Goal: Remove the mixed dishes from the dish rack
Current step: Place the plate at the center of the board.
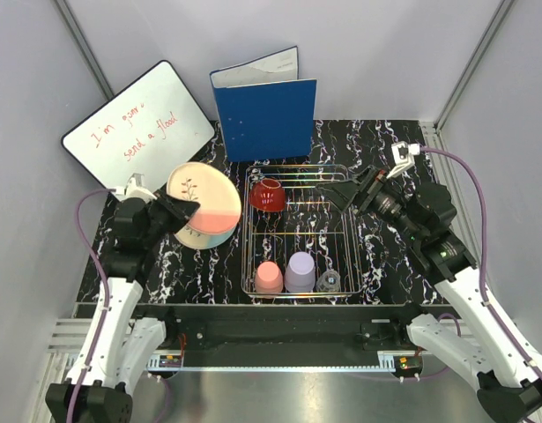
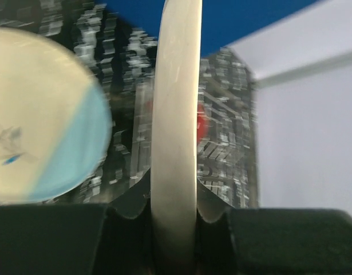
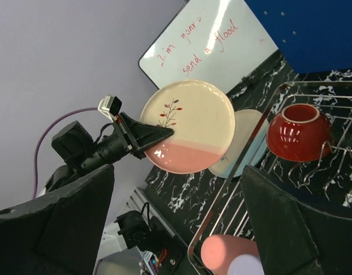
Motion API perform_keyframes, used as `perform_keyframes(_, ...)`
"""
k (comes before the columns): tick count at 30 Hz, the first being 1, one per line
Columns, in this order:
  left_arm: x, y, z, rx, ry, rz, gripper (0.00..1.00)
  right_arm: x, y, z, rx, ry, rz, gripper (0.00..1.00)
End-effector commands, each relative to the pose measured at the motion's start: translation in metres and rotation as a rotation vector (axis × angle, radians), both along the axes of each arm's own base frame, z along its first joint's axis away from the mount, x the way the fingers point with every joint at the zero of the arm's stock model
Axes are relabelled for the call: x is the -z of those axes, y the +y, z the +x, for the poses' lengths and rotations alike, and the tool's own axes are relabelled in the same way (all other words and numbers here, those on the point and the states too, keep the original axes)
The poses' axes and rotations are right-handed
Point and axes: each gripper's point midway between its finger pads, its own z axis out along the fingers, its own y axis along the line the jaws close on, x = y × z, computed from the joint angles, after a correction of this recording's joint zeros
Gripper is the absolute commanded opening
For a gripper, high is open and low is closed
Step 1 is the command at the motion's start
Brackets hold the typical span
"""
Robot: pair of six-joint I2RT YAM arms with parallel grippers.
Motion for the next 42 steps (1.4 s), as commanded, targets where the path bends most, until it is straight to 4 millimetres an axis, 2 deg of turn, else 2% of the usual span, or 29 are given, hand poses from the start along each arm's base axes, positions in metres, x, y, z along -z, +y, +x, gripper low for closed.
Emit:
perform_keyframes(1, -0.03, 0.033, 0.015, -0.172, -0.076, 0.03, 0.0, 0.008, -0.01, 0.002, 0.058, -0.003, -0.058, 1.0)
perform_keyframes(4, -0.012, 0.041, 0.022, -0.181, -0.009, 0.01, 0.0, 0.01, -0.012, 0.0, 0.06, -0.007, -0.066, 1.0)
perform_keyframes(5, -0.009, 0.05, 0.025, -0.203, -0.003, -0.002, 0.0, 0.01, -0.012, 0.0, 0.061, -0.006, -0.065, 1.0)
perform_keyframes(6, 0.001, 0.051, 0.027, -0.2, 0.024, -0.009, 0.0, 0.013, -0.012, -0.001, 0.058, -0.003, -0.068, 1.0)
perform_keyframes(8, 0.002, 0.05, 0.032, -0.195, 0.007, -0.015, 0.0, 0.013, -0.012, -0.001, 0.056, -0.006, -0.07, 1.0)
perform_keyframes(12, 0.024, 0.046, 0.039, -0.167, 0.058, -0.074, 0.0, 0.018, -0.009, -0.001, 0.042, 0.004, -0.059, 1.0)
perform_keyframes(18, 0.032, 0.038, 0.053, -0.121, 0.041, -0.138, 0.0, 0.025, -0.005, 0.0, 0.026, 0.016, -0.059, 1.0)
perform_keyframes(19, 0.028, 0.037, 0.056, -0.112, 0.015, -0.143, 0.0, 0.025, -0.005, 0.0, 0.026, 0.013, -0.059, 1.0)
perform_keyframes(21, 0.036, 0.034, 0.058, -0.103, 0.032, -0.163, 0.0, 0.026, -0.006, 0.0, 0.028, 0.014, -0.063, 1.0)
perform_keyframes(22, 0.033, 0.034, 0.061, -0.098, 0.005, -0.17, 0.0, 0.026, -0.006, 0.0, 0.027, 0.014, -0.061, 1.0)
perform_keyframes(23, 0.04, 0.034, 0.061, -0.101, 0.023, -0.179, 0.0, 0.028, -0.005, 0.001, 0.026, 0.018, -0.065, 1.0)
perform_keyframes(31, 0.061, 0.034, 0.064, -0.102, 0.05, -0.204, 0.0, 0.033, -0.005, 0.002, 0.029, 0.025, -0.075, 1.0)
perform_keyframes(36, 0.083, 0.035, 0.068, -0.116, 0.106, -0.214, 0.0, 0.038, -0.003, 0.005, 0.027, 0.035, -0.077, 1.0)
perform_keyframes(42, 0.099, 0.036, 0.074, -0.126, 0.153, -0.245, 0.0, 0.041, -0.003, 0.006, 0.027, 0.036, -0.078, 1.0)
